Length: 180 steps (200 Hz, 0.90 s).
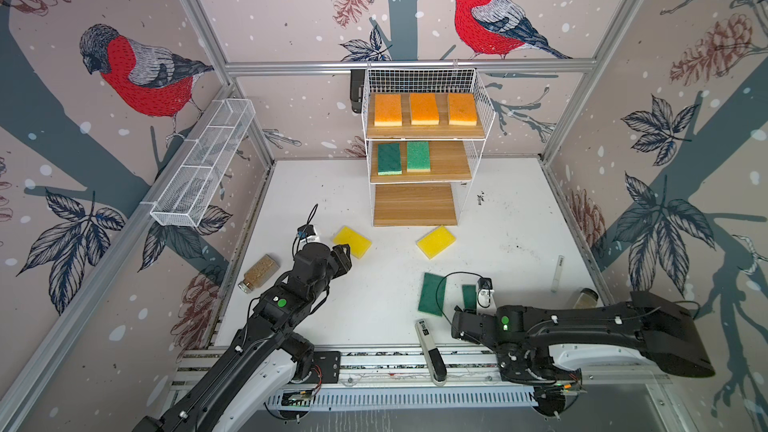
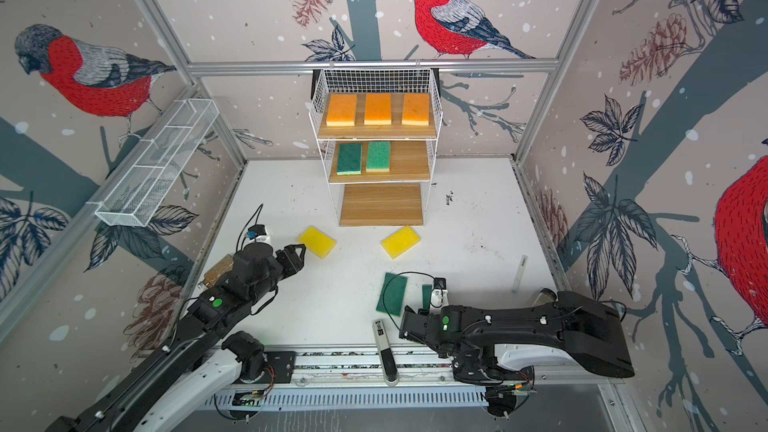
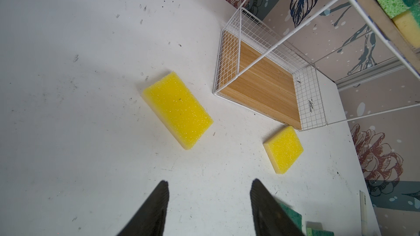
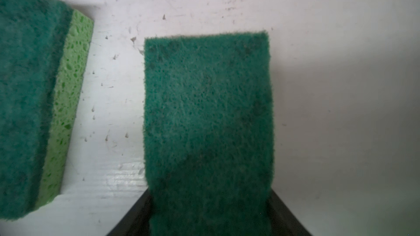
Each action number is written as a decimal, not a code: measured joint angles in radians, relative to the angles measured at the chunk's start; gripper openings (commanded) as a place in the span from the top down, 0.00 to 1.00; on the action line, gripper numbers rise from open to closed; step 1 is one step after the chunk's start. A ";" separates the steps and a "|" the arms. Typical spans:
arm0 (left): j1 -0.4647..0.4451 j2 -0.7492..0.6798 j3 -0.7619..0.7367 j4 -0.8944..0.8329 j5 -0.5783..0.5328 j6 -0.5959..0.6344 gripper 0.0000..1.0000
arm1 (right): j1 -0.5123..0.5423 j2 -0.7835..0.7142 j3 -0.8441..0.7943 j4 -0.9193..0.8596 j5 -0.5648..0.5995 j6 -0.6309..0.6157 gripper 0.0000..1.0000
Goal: Place and organize the cleaning sponges onto the shelf
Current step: 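Close the right gripper on the dark green scouring sponge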
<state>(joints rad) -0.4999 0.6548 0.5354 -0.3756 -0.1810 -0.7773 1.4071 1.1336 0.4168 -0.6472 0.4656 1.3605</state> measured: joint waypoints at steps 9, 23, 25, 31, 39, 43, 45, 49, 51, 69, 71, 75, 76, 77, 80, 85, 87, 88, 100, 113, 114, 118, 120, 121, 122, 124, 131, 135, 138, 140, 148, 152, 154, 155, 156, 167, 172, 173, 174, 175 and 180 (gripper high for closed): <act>0.000 0.000 0.000 -0.002 -0.002 0.000 0.42 | 0.000 -0.002 0.001 -0.003 -0.001 0.000 0.38; 0.000 0.000 0.002 -0.007 -0.005 0.000 0.42 | 0.000 -0.004 0.011 -0.013 -0.019 0.000 0.37; 0.000 -0.001 0.002 -0.008 -0.005 0.000 0.42 | 0.000 -0.006 0.013 -0.016 -0.023 0.000 0.37; 0.000 -0.002 0.002 -0.010 -0.006 0.000 0.42 | 0.000 -0.011 0.021 -0.022 -0.028 0.000 0.36; 0.000 -0.003 0.002 -0.011 -0.006 0.000 0.42 | 0.000 -0.019 0.033 -0.033 -0.028 0.000 0.33; 0.000 -0.003 0.003 -0.011 -0.006 0.000 0.42 | -0.001 -0.023 0.040 -0.037 -0.027 0.000 0.33; 0.000 -0.003 0.003 -0.011 -0.006 0.000 0.42 | -0.002 -0.026 0.043 -0.039 -0.026 -0.001 0.33; 0.000 -0.002 0.003 -0.011 -0.006 0.000 0.42 | -0.003 -0.031 0.049 -0.042 -0.025 -0.003 0.33; 0.000 -0.002 0.004 -0.011 -0.006 0.000 0.42 | -0.004 -0.033 0.051 -0.043 -0.024 -0.004 0.32; 0.000 -0.002 0.004 -0.011 -0.006 0.000 0.42 | -0.012 -0.055 0.061 -0.047 -0.021 -0.024 0.31; 0.000 -0.002 0.004 -0.011 -0.006 0.000 0.42 | -0.013 -0.057 0.061 -0.047 -0.021 -0.025 0.31; 0.000 -0.003 0.004 -0.011 -0.006 0.000 0.41 | -0.015 -0.061 0.060 -0.048 -0.021 -0.025 0.31; 0.000 -0.003 0.004 -0.011 -0.006 0.000 0.41 | -0.015 -0.062 0.060 -0.048 -0.021 -0.025 0.31; 0.000 -0.003 0.004 -0.011 -0.006 0.000 0.41 | -0.016 -0.063 0.060 -0.049 -0.021 -0.025 0.31; 0.000 -0.004 0.004 -0.011 -0.006 0.000 0.41 | -0.017 -0.066 0.058 -0.050 -0.021 -0.026 0.30; 0.000 -0.005 0.004 -0.011 -0.006 0.000 0.41 | -0.020 -0.070 0.053 -0.049 -0.022 -0.026 0.31; 0.000 -0.006 0.004 -0.011 -0.006 0.000 0.41 | -0.021 -0.071 0.051 -0.049 -0.023 -0.027 0.31; 0.000 -0.006 0.004 -0.011 -0.006 0.000 0.41 | -0.021 -0.072 0.051 -0.049 -0.023 -0.027 0.31; 0.000 -0.013 0.003 -0.011 -0.006 0.000 0.41 | -0.023 -0.076 0.036 -0.050 -0.027 -0.029 0.30; 0.000 -0.021 0.000 -0.014 -0.006 0.000 0.41 | -0.026 -0.076 0.022 -0.046 -0.035 -0.029 0.29; 0.000 -0.022 0.000 -0.014 -0.006 0.000 0.41 | -0.026 -0.076 0.021 -0.045 -0.035 -0.029 0.29; 0.000 -0.025 0.000 -0.017 -0.006 0.000 0.41 | -0.027 -0.074 0.018 -0.045 -0.039 -0.029 0.29; 0.000 -0.026 0.000 -0.018 -0.007 0.000 0.41 | -0.026 -0.072 0.017 -0.045 -0.040 -0.029 0.29; 0.000 -0.027 0.000 -0.018 -0.007 0.000 0.41 | -0.027 -0.072 0.016 -0.045 -0.040 -0.029 0.28; 0.000 -0.027 0.000 -0.019 -0.007 0.000 0.41 | -0.027 -0.071 0.015 -0.044 -0.041 -0.029 0.28; 0.000 -0.029 0.000 -0.020 -0.007 0.000 0.41 | -0.027 -0.070 0.014 -0.043 -0.042 -0.029 0.28; 0.000 -0.033 -0.002 -0.020 -0.007 0.000 0.41 | -0.027 -0.064 0.011 -0.041 -0.048 -0.029 0.27; 0.000 -0.035 -0.003 -0.022 -0.007 0.000 0.42 | -0.027 -0.061 0.011 -0.040 -0.050 -0.029 0.27; 0.000 -0.036 -0.003 -0.023 -0.007 0.000 0.41 | -0.027 -0.058 0.010 -0.040 -0.052 -0.029 0.27; 0.000 -0.037 -0.004 -0.023 -0.007 0.000 0.41 | -0.027 -0.055 0.010 -0.039 -0.053 -0.029 0.27; 0.000 -0.042 -0.005 -0.027 -0.007 0.000 0.41 | -0.027 -0.045 0.010 -0.035 -0.055 -0.029 0.26; 0.000 -0.043 -0.005 -0.028 -0.007 0.000 0.41 | -0.027 -0.039 0.010 -0.032 -0.055 -0.030 0.25; 0.000 -0.044 -0.005 -0.029 -0.007 0.000 0.41 | -0.027 -0.036 0.010 -0.032 -0.056 -0.030 0.25; 0.000 -0.044 -0.005 -0.029 -0.007 0.000 0.41 | -0.027 -0.034 0.011 -0.031 -0.056 -0.030 0.25; 0.000 -0.045 -0.005 -0.029 -0.007 0.000 0.41 | -0.027 -0.033 0.011 -0.031 -0.057 -0.030 0.25; 0.000 -0.048 -0.005 -0.030 -0.008 0.000 0.41 | -0.027 -0.019 0.012 -0.030 -0.055 -0.039 0.25; 0.000 -0.050 -0.005 -0.031 -0.009 0.000 0.41 | -0.027 -0.013 0.013 -0.027 -0.053 -0.045 0.25; 0.000 -0.050 -0.005 -0.032 -0.009 0.000 0.41 | -0.027 -0.012 0.013 -0.026 -0.053 -0.045 0.25; 0.000 -0.050 -0.005 -0.032 -0.009 0.000 0.41 | -0.027 -0.011 0.013 -0.026 -0.053 -0.045 0.25; 0.000 -0.051 -0.005 -0.032 -0.010 0.000 0.41 | -0.027 -0.010 0.014 -0.025 -0.052 -0.045 0.25; 0.000 -0.053 -0.005 -0.034 -0.011 0.000 0.41 | -0.027 -0.004 0.015 -0.021 -0.049 -0.045 0.25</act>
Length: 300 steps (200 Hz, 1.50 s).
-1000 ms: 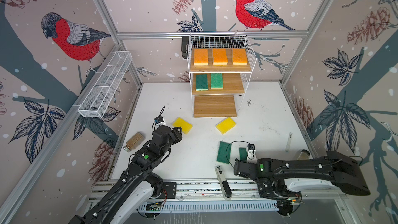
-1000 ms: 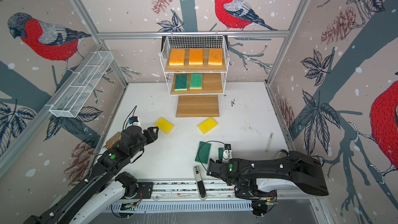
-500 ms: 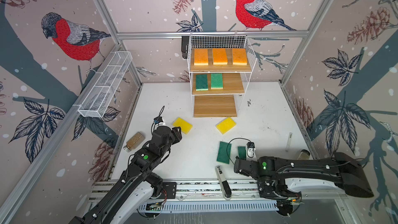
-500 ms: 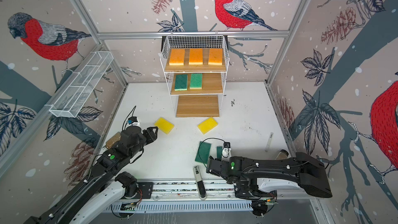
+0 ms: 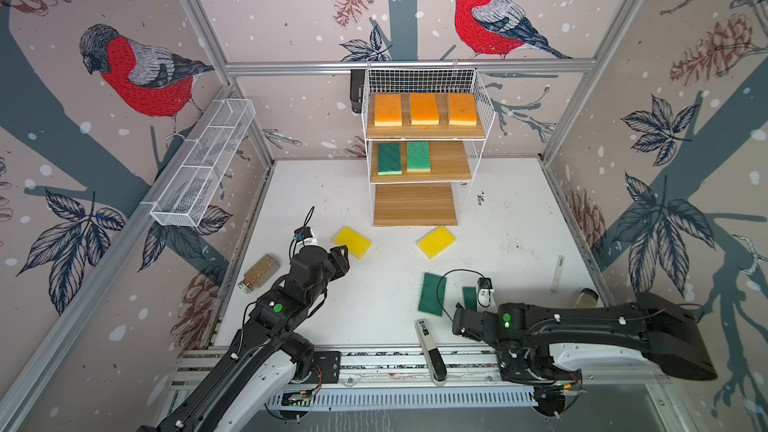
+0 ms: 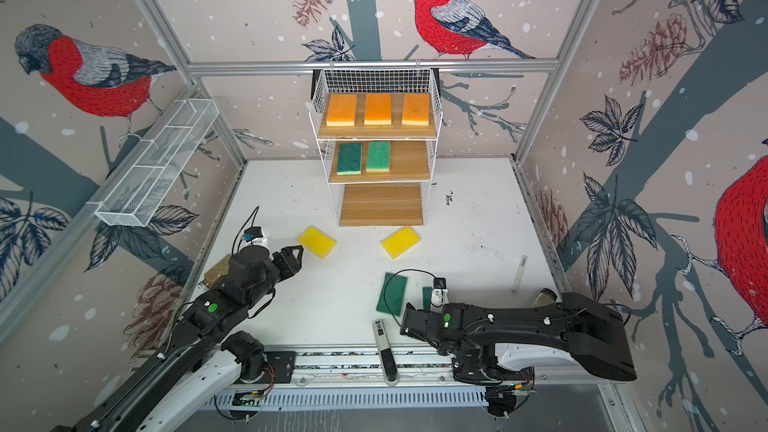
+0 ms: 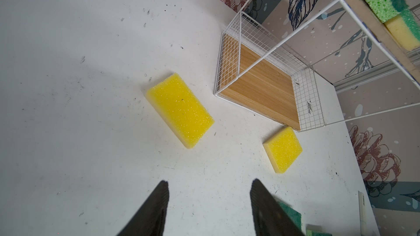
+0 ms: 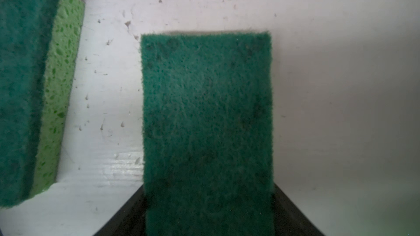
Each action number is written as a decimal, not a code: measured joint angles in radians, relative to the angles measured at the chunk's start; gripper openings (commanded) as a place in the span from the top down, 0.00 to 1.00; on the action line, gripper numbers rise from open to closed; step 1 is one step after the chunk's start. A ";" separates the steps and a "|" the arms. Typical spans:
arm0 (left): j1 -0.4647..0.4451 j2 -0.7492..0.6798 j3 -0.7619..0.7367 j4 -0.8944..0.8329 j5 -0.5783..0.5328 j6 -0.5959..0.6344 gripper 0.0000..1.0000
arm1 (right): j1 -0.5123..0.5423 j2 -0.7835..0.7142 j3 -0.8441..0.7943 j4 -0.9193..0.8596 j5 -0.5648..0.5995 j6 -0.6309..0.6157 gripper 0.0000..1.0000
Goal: Place and organize the cleaning sponges onto the shelf
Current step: 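Close the right gripper on the dark green scouring sponge, then lift the dark green scouring sponge off the table with the right gripper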
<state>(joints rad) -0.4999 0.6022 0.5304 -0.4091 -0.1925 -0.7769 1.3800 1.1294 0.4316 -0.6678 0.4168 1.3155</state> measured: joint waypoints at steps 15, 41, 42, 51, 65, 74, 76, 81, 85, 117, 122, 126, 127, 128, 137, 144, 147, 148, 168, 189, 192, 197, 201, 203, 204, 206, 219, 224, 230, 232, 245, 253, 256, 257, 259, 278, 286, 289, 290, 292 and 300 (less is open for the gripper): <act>0.000 -0.004 0.000 -0.002 -0.003 0.000 0.41 | 0.000 0.012 0.003 0.010 0.006 0.000 0.25; 0.000 -0.008 0.000 -0.003 -0.006 0.000 0.41 | 0.000 0.022 0.004 0.014 0.007 0.000 0.24; 0.000 -0.008 0.000 -0.003 -0.006 0.000 0.41 | 0.000 0.022 0.005 0.014 0.007 0.000 0.24; 0.000 -0.008 0.000 -0.003 -0.010 0.000 0.41 | 0.000 0.022 0.006 0.014 0.007 0.000 0.24; 0.000 -0.008 -0.001 -0.003 -0.010 0.000 0.41 | 0.001 0.021 0.008 0.013 0.007 0.001 0.23; 0.000 -0.008 -0.001 -0.003 -0.010 0.000 0.41 | 0.001 0.019 0.008 0.012 0.006 0.002 0.22; 0.000 -0.008 -0.001 -0.003 -0.010 0.000 0.41 | 0.001 0.019 0.008 0.011 0.006 0.002 0.22; 0.000 -0.008 -0.001 -0.003 -0.010 0.000 0.41 | 0.001 0.018 0.008 0.010 0.005 0.004 0.22; 0.000 -0.008 -0.001 -0.003 -0.010 0.000 0.41 | 0.001 0.016 0.009 0.008 0.003 0.005 0.22; 0.000 -0.003 -0.003 -0.002 -0.010 0.000 0.41 | 0.001 0.006 0.016 -0.021 -0.026 0.019 0.22; 0.000 -0.002 -0.003 -0.002 -0.010 0.000 0.41 | 0.001 0.005 0.018 -0.025 -0.029 0.019 0.22; 0.000 -0.002 -0.004 -0.002 -0.010 0.000 0.41 | 0.001 0.004 0.019 -0.028 -0.032 0.019 0.22; 0.000 -0.002 -0.004 -0.002 -0.010 0.000 0.41 | 0.001 0.004 0.019 -0.029 -0.032 0.019 0.22; 0.000 -0.002 -0.005 -0.002 -0.010 0.000 0.41 | 0.001 0.004 0.019 -0.029 -0.032 0.019 0.22; 0.000 -0.001 -0.005 -0.002 -0.010 0.000 0.41 | 0.001 0.002 0.022 -0.037 -0.034 0.020 0.22; 0.000 -0.001 -0.006 -0.002 -0.010 0.000 0.41 | 0.001 0.001 0.024 -0.045 -0.035 0.021 0.23; 0.000 -0.001 -0.006 -0.002 -0.010 0.000 0.41 | 0.001 0.000 0.025 -0.048 -0.035 0.022 0.23; 0.000 -0.001 -0.006 -0.002 -0.010 0.000 0.41 | 0.001 0.000 0.025 -0.048 -0.035 0.023 0.23; 0.000 -0.001 -0.006 -0.002 -0.010 -0.001 0.41 | 0.001 -0.004 0.027 -0.058 -0.035 0.027 0.24; 0.000 0.001 -0.008 -0.001 -0.010 -0.001 0.41 | 0.001 -0.006 0.027 -0.064 -0.035 0.028 0.24; 0.000 0.002 -0.008 -0.001 -0.010 -0.001 0.41 | 0.001 -0.006 0.027 -0.065 -0.035 0.029 0.25; 0.000 0.002 -0.008 -0.001 -0.010 -0.001 0.41 | 0.001 -0.006 0.027 -0.066 -0.035 0.030 0.25; 0.000 0.002 -0.008 -0.001 -0.010 -0.001 0.41 | 0.001 -0.006 0.026 -0.066 -0.035 0.031 0.26; 0.000 0.002 -0.008 -0.001 -0.010 -0.001 0.41 | 0.001 -0.006 0.026 -0.067 -0.035 0.031 0.27; 0.000 0.002 -0.008 -0.001 -0.010 -0.001 0.41 | 0.001 -0.006 0.026 -0.067 -0.035 0.031 0.28; 0.000 0.002 -0.008 -0.001 -0.010 -0.001 0.41 | 0.001 -0.006 0.026 -0.067 -0.035 0.031 0.28; 0.000 0.002 -0.008 -0.001 -0.010 -0.001 0.41 | 0.001 -0.006 0.025 -0.066 -0.035 0.032 0.29; 0.000 0.002 -0.008 -0.001 -0.010 -0.001 0.41 | 0.001 -0.006 0.024 -0.066 -0.035 0.032 0.30; 0.000 0.002 -0.008 -0.001 -0.009 -0.001 0.41 | 0.001 -0.007 0.024 -0.067 -0.035 0.038 0.30; 0.000 0.002 -0.008 -0.001 -0.009 -0.001 0.41 | 0.001 -0.007 0.024 -0.068 -0.035 0.040 0.30; 0.000 0.002 -0.009 -0.001 -0.008 -0.002 0.41 | 0.001 -0.012 0.024 -0.068 -0.035 0.043 0.31; 0.000 0.000 -0.010 -0.001 -0.002 -0.005 0.41 | 0.002 -0.017 0.025 -0.070 -0.033 0.043 0.31; 0.000 0.000 -0.010 -0.002 0.001 -0.005 0.41 | 0.003 -0.019 0.026 -0.072 -0.032 0.045 0.31; 0.000 -0.001 -0.010 -0.002 0.002 -0.005 0.41 | 0.003 -0.020 0.027 -0.074 -0.031 0.045 0.31; 0.000 -0.001 -0.010 -0.002 0.002 -0.005 0.41 | 0.003 -0.022 0.028 -0.075 -0.030 0.045 0.31; 0.000 -0.003 -0.010 -0.002 0.005 -0.005 0.41 | 0.006 -0.041 0.043 -0.088 -0.020 0.045 0.31; 0.000 -0.003 -0.010 -0.002 0.005 -0.005 0.41 | 0.006 -0.049 0.051 -0.095 -0.013 0.045 0.31; 0.000 -0.003 -0.010 -0.002 0.005 -0.005 0.41 | 0.006 -0.053 0.055 -0.098 -0.010 0.045 0.31; 0.000 -0.003 -0.010 -0.002 0.005 -0.005 0.41 | 0.006 -0.053 0.056 -0.098 -0.009 0.045 0.31; 0.000 -0.003 -0.010 -0.002 0.005 -0.005 0.41 | 0.006 -0.056 0.058 -0.100 -0.006 0.045 0.31; 0.000 -0.003 -0.006 -0.003 0.005 -0.005 0.41 | 0.006 -0.066 0.068 -0.108 0.002 0.045 0.31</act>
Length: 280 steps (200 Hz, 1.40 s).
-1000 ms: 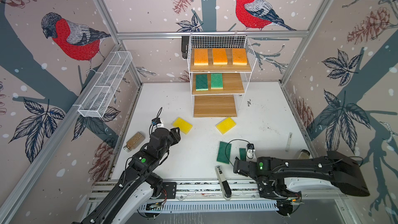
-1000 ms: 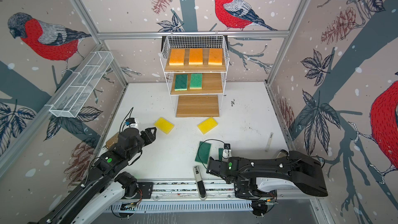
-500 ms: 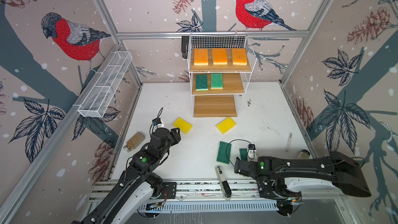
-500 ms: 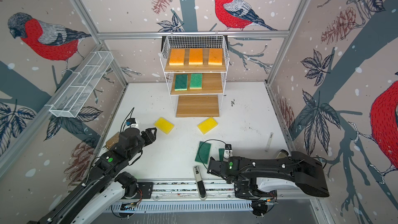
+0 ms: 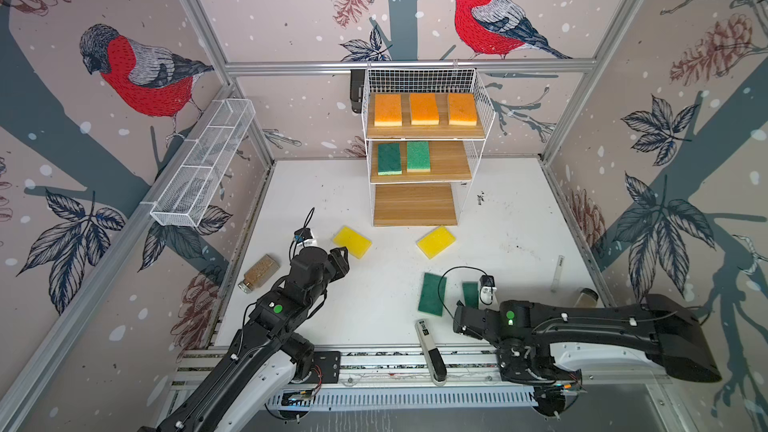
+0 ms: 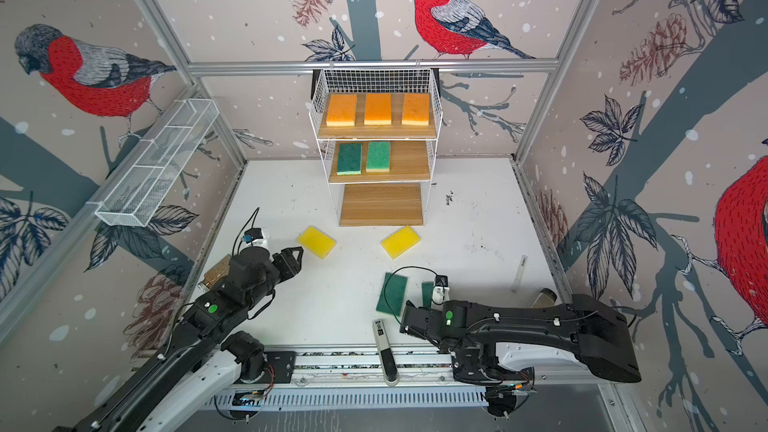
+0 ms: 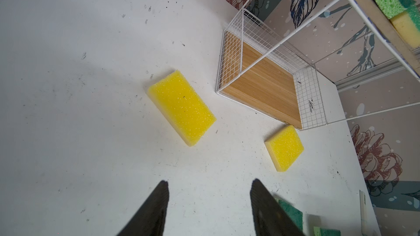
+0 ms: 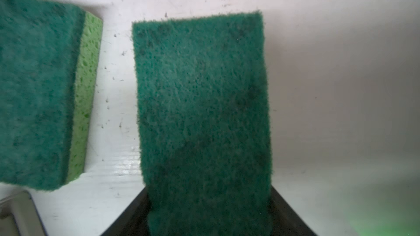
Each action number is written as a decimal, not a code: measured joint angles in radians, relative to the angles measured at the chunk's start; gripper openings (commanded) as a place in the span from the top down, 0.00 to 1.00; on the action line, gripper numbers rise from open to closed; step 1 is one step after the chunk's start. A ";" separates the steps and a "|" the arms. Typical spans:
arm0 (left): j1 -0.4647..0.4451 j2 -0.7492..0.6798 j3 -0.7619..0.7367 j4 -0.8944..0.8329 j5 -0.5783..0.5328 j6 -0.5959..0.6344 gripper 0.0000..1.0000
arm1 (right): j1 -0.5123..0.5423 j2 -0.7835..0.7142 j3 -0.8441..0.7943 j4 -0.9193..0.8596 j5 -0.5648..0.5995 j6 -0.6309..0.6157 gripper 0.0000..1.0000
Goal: Place and organize the cleaning sponges onto the shelf
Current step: 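Lift the dark green scouring sponge off the table with the right gripper, then carry the dark green sponge with the right gripper toward the middle shelf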
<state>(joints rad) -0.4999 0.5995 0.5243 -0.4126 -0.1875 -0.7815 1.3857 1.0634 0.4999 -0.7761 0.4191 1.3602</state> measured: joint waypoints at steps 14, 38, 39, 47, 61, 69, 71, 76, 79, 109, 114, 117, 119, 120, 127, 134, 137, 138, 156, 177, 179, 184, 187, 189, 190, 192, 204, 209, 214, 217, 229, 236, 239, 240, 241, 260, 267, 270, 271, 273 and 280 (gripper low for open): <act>0.000 0.000 0.008 0.000 0.000 0.000 0.41 | 0.000 -0.016 0.024 -0.011 0.023 -0.005 0.31; 0.000 0.000 0.015 0.000 -0.001 0.001 0.41 | -0.007 -0.032 0.079 -0.026 0.079 -0.039 0.31; 0.000 0.000 0.015 0.000 -0.001 0.001 0.41 | -0.008 -0.033 0.084 -0.027 0.083 -0.043 0.31; 0.000 -0.001 0.015 0.000 -0.001 0.002 0.41 | -0.013 -0.037 0.108 -0.032 0.106 -0.058 0.31; 0.000 -0.005 0.016 0.000 -0.003 0.002 0.41 | -0.025 -0.044 0.150 -0.039 0.150 -0.097 0.30; 0.000 -0.008 0.017 0.000 -0.005 0.003 0.41 | -0.039 -0.047 0.177 -0.040 0.171 -0.124 0.30; 0.000 -0.009 0.017 0.000 -0.006 0.004 0.41 | -0.043 -0.047 0.183 -0.040 0.175 -0.131 0.30; 0.000 -0.011 0.017 0.000 -0.007 0.004 0.41 | -0.056 -0.049 0.200 -0.039 0.187 -0.148 0.30; 0.000 -0.011 0.017 0.000 -0.008 0.004 0.41 | -0.063 -0.049 0.208 -0.039 0.193 -0.160 0.30; 0.000 -0.010 0.019 0.000 -0.024 0.013 0.41 | -0.169 -0.042 0.304 -0.007 0.233 -0.305 0.30; 0.000 -0.009 0.021 0.000 -0.024 0.015 0.41 | -0.185 -0.039 0.319 0.005 0.236 -0.335 0.30; 0.000 -0.008 0.022 0.001 -0.025 0.017 0.41 | -0.194 -0.036 0.327 0.010 0.237 -0.352 0.30; 0.000 -0.008 0.023 0.001 -0.026 0.019 0.41 | -0.200 -0.034 0.334 0.014 0.238 -0.365 0.30; 0.000 -0.008 0.023 0.001 -0.026 0.020 0.41 | -0.204 -0.033 0.339 0.018 0.238 -0.372 0.30; 0.000 -0.008 0.026 0.002 -0.027 0.023 0.40 | -0.224 -0.026 0.361 0.035 0.238 -0.415 0.30; 0.000 -0.006 0.027 0.005 -0.027 0.024 0.41 | -0.242 -0.018 0.384 0.053 0.238 -0.455 0.30; 0.000 -0.006 0.028 0.006 -0.028 0.026 0.40 | -0.248 -0.014 0.393 0.061 0.238 -0.472 0.30; 0.000 -0.006 0.028 0.006 -0.028 0.027 0.40 | -0.251 -0.012 0.398 0.065 0.238 -0.480 0.30; 0.000 0.000 0.034 0.009 -0.029 0.037 0.40 | -0.291 0.016 0.459 0.114 0.235 -0.580 0.30; 0.000 0.010 0.048 0.014 -0.032 0.055 0.40 | -0.333 0.055 0.526 0.164 0.227 -0.684 0.30; 0.000 0.011 0.049 0.014 -0.032 0.056 0.40 | -0.335 0.058 0.530 0.167 0.225 -0.689 0.30; 0.000 0.014 0.052 0.016 -0.034 0.058 0.40 | -0.344 0.067 0.544 0.180 0.221 -0.711 0.30; 0.000 0.016 0.053 0.017 -0.035 0.060 0.40 | -0.350 0.074 0.554 0.186 0.218 -0.724 0.30; 0.000 0.018 0.055 0.018 -0.037 0.062 0.40 | -0.353 0.077 0.558 0.189 0.217 -0.731 0.30; 0.000 0.018 0.055 0.019 -0.038 0.064 0.40 | -0.356 0.080 0.562 0.191 0.214 -0.737 0.30; 0.000 0.020 0.057 0.019 -0.039 0.066 0.40 | -0.360 0.084 0.568 0.195 0.212 -0.743 0.30; 0.000 0.030 0.064 0.027 -0.048 0.079 0.40 | -0.385 0.109 0.597 0.220 0.198 -0.787 0.30; 0.000 0.035 0.067 0.030 -0.051 0.084 0.40 | -0.395 0.119 0.609 0.227 0.194 -0.800 0.30; 0.000 0.040 0.071 0.030 -0.052 0.087 0.40 | -0.407 0.131 0.622 0.233 0.187 -0.816 0.30; 0.000 0.044 0.073 0.031 -0.053 0.092 0.40 | -0.414 0.138 0.629 0.238 0.184 -0.824 0.30; 0.000 0.056 0.084 0.036 -0.054 0.104 0.39 | -0.439 0.167 0.660 0.256 0.171 -0.855 0.30; 0.000 0.061 0.090 0.039 -0.057 0.110 0.39 | -0.452 0.183 0.675 0.262 0.164 -0.869 0.30; 0.000 0.063 0.093 0.040 -0.058 0.113 0.39 | -0.457 0.192 0.683 0.266 0.162 -0.874 0.30; 0.000 0.064 0.093 0.041 -0.058 0.113 0.39 | -0.460 0.195 0.686 0.267 0.161 -0.877 0.30; 0.000 0.065 0.094 0.042 -0.059 0.114 0.39 | -0.461 0.197 0.688 0.268 0.161 -0.879 0.30; 0.000 0.073 0.109 0.050 -0.061 0.133 0.39 | -0.485 0.251 0.729 0.288 0.146 -0.917 0.30; 0.000 0.074 0.113 0.058 -0.061 0.137 0.39 | -0.493 0.269 0.743 0.291 0.145 -0.919 0.30; 0.000 0.074 0.115 0.060 -0.061 0.139 0.39 | -0.496 0.276 0.747 0.294 0.142 -0.921 0.30; 0.000 0.074 0.116 0.061 -0.061 0.140 0.39 | -0.497 0.279 0.750 0.296 0.141 -0.922 0.30; 0.000 0.074 0.117 0.062 -0.061 0.143 0.39 | -0.499 0.283 0.754 0.297 0.139 -0.924 0.30; 0.000 0.074 0.119 0.068 -0.063 0.148 0.39 | -0.505 0.300 0.766 0.303 0.134 -0.937 0.31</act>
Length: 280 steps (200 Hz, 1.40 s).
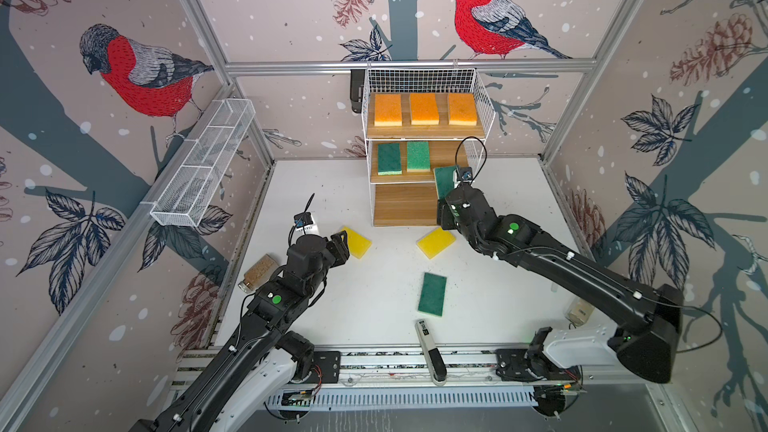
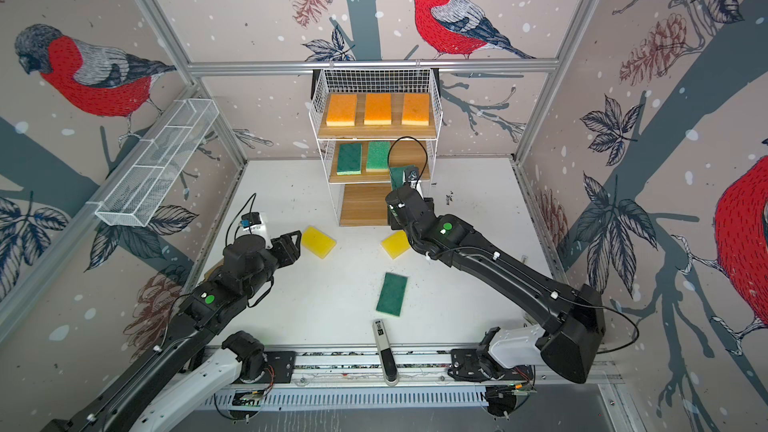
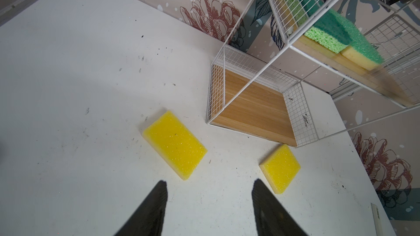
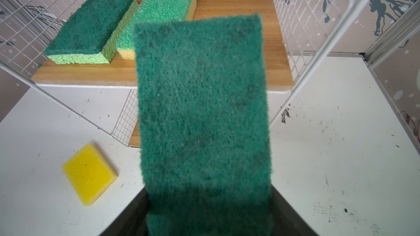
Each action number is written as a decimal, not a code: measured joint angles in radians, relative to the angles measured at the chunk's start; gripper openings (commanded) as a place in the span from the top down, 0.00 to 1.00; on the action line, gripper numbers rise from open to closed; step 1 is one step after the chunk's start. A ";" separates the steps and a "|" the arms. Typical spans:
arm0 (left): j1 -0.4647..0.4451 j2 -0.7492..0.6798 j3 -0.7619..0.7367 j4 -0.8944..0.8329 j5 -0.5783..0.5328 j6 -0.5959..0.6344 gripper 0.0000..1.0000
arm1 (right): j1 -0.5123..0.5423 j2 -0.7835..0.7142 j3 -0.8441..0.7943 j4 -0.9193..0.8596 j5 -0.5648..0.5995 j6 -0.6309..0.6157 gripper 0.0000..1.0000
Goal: Place and organize the cleaning sponges onto the shelf
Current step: 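Carry the dark green sponge with the right gripper toward the middle shelf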
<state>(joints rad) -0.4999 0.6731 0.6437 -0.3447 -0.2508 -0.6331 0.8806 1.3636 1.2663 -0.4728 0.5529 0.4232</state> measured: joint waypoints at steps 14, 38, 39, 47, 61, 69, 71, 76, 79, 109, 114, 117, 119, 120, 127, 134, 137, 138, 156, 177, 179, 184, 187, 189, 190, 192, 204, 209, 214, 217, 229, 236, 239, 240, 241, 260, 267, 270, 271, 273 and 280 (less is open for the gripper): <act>0.000 0.000 0.004 0.005 -0.006 0.008 0.39 | -0.014 0.032 0.026 0.003 -0.006 -0.005 0.31; 0.000 0.000 0.010 0.008 -0.013 0.024 0.39 | -0.034 0.076 0.066 0.007 -0.008 -0.005 0.31; 0.000 0.000 0.010 0.008 -0.013 0.024 0.39 | -0.035 0.077 0.067 0.007 -0.008 -0.005 0.31; 0.000 0.000 0.011 0.011 -0.015 0.032 0.39 | -0.040 0.085 0.077 0.008 -0.008 -0.005 0.31; 0.000 0.002 0.011 0.017 -0.019 0.035 0.39 | -0.050 0.098 0.095 0.009 -0.008 -0.005 0.31; 0.000 0.005 0.011 0.020 -0.020 0.038 0.39 | -0.056 0.104 0.105 0.012 -0.008 -0.006 0.31; 0.000 0.006 0.011 0.021 -0.020 0.038 0.39 | -0.057 0.105 0.108 0.013 -0.008 -0.006 0.31; 0.000 0.008 0.011 0.022 -0.021 0.039 0.39 | -0.061 0.109 0.113 0.016 -0.008 -0.006 0.31; 0.000 0.009 0.011 0.022 -0.021 0.039 0.39 | -0.063 0.111 0.116 0.017 -0.008 -0.006 0.31; 0.000 0.010 0.011 0.032 -0.021 0.039 0.39 | -0.080 0.129 0.130 0.027 -0.007 -0.009 0.31; 0.000 0.011 0.011 0.035 -0.020 0.039 0.39 | -0.082 0.131 0.131 0.029 -0.007 -0.009 0.31; 0.000 0.011 0.011 0.038 -0.019 0.039 0.39 | -0.083 0.133 0.132 0.030 -0.006 -0.010 0.31; 0.000 0.011 0.011 0.040 -0.019 0.039 0.39 | -0.083 0.134 0.132 0.031 -0.005 -0.010 0.31; 0.000 0.011 0.011 0.040 -0.019 0.039 0.39 | -0.083 0.134 0.132 0.031 -0.005 -0.010 0.31; 0.000 0.012 0.011 0.047 -0.019 0.040 0.39 | -0.088 0.136 0.132 0.038 -0.002 -0.014 0.31; 0.000 0.014 0.011 0.051 -0.019 0.041 0.39 | -0.090 0.138 0.133 0.046 -0.001 -0.019 0.31; 0.000 0.015 0.011 0.052 -0.019 0.042 0.39 | -0.092 0.139 0.133 0.048 0.000 -0.024 0.31; 0.000 0.016 0.011 0.052 -0.019 0.043 0.39 | -0.092 0.139 0.134 0.050 0.000 -0.027 0.31; 0.000 0.024 0.011 0.056 -0.019 0.051 0.39 | -0.108 0.146 0.142 0.061 0.001 -0.031 0.31; 0.000 0.035 0.010 0.072 -0.018 0.057 0.39 | -0.123 0.154 0.156 0.080 0.014 -0.035 0.31; 0.000 0.037 0.010 0.073 -0.018 0.057 0.39 | -0.124 0.155 0.157 0.083 0.015 -0.036 0.31; 0.000 0.040 0.010 0.075 -0.018 0.058 0.39 | -0.126 0.156 0.159 0.091 0.016 -0.039 0.31; 0.000 0.042 0.010 0.076 -0.018 0.058 0.39 | -0.129 0.158 0.160 0.094 0.016 -0.040 0.31; 0.000 0.043 0.010 0.076 -0.018 0.059 0.39 | -0.130 0.158 0.161 0.097 0.016 -0.042 0.31; 0.000 0.043 0.010 0.077 -0.018 0.060 0.39 | -0.130 0.159 0.161 0.098 0.016 -0.042 0.31; 0.000 0.045 0.010 0.077 -0.018 0.061 0.39 | -0.131 0.159 0.161 0.100 0.016 -0.043 0.31; 0.000 0.049 0.010 0.080 -0.018 0.064 0.39 | -0.136 0.166 0.166 0.108 0.016 -0.054 0.31; 0.000 0.050 0.010 0.080 -0.018 0.064 0.39 | -0.138 0.169 0.167 0.113 0.016 -0.054 0.31; 0.000 0.051 0.010 0.080 -0.018 0.064 0.39 | -0.141 0.172 0.168 0.117 0.016 -0.054 0.31; 0.000 0.052 0.010 0.081 -0.018 0.064 0.39 | -0.142 0.174 0.168 0.121 0.016 -0.054 0.31; 0.000 0.054 0.010 0.090 -0.018 0.064 0.39 | -0.145 0.183 0.170 0.129 0.016 -0.055 0.31; 0.000 0.055 0.010 0.095 -0.018 0.064 0.39 | -0.148 0.187 0.171 0.132 0.015 -0.056 0.31; 0.000 0.055 0.010 0.096 -0.018 0.064 0.39 | -0.148 0.190 0.172 0.134 0.015 -0.057 0.31; 0.000 0.055 0.010 0.097 -0.018 0.064 0.39 | -0.148 0.190 0.172 0.134 0.015 -0.057 0.31; 0.000 0.055 0.010 0.097 -0.018 0.064 0.39 | -0.148 0.190 0.172 0.135 0.015 -0.057 0.31; 0.000 0.056 0.007 0.101 -0.018 0.064 0.39 | -0.152 0.203 0.176 0.143 0.015 -0.057 0.31; 0.000 0.058 0.005 0.103 -0.018 0.064 0.39 | -0.153 0.206 0.177 0.143 0.016 -0.057 0.31; 0.000 0.058 0.003 0.103 -0.018 0.064 0.39 | -0.153 0.207 0.177 0.144 0.016 -0.057 0.31; 0.000 0.059 0.003 0.104 -0.018 0.064 0.39 | -0.153 0.208 0.177 0.144 0.016 -0.057 0.31; 0.000 0.060 0.003 0.104 -0.018 0.064 0.39 | -0.154 0.208 0.178 0.144 0.016 -0.057 0.31; 0.000 0.062 0.002 0.108 -0.018 0.064 0.39 | -0.154 0.211 0.179 0.144 0.016 -0.057 0.31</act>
<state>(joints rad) -0.4999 0.7353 0.6453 -0.2363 -0.2687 -0.5686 0.7261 1.5742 1.4456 -0.3286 0.5690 0.3660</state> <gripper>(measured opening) 0.607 0.691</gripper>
